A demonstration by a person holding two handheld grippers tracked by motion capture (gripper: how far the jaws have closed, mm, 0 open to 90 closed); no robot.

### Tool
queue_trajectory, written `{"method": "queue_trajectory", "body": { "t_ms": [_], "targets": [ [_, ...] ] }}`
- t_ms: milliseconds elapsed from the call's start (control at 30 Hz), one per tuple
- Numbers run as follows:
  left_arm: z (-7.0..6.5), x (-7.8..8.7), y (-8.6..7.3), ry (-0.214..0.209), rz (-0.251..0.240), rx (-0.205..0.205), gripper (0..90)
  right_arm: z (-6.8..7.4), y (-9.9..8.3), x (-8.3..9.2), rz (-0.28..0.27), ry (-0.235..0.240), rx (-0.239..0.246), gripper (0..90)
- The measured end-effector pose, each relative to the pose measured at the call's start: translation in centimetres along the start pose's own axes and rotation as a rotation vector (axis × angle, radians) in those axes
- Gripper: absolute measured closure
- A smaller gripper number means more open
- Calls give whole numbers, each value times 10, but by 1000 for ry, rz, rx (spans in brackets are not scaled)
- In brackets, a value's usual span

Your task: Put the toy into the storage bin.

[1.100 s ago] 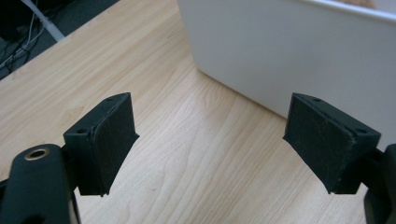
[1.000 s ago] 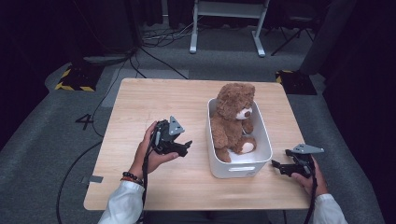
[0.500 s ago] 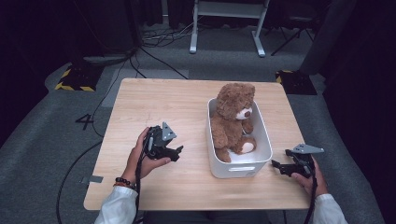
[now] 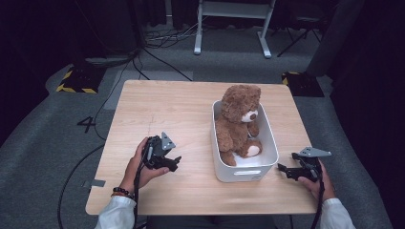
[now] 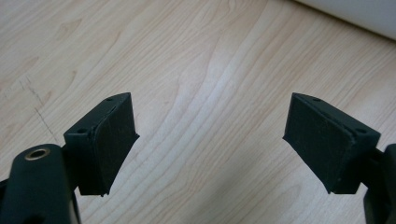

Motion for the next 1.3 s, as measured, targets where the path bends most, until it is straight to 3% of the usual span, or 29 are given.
{"method": "queue_trajectory", "body": {
  "t_ms": [600,1300],
  "targets": [
    [-3,-18,-27,-23,61,12,176,0,0,0,0,0,0,149],
    [2,-19,-62,-80,21,105,171,0,0,0,0,-1,0,149]
  ]
}}
Point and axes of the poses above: each handheld gripper's, and its own axes: x roughly backward along the jaws, y roughly out of its top, z roughly to its left, the point moved 4 cm from there along -x, roughly forward along the jaws, and after that the axes turned 1 degree about z, right-handed, at the moved point
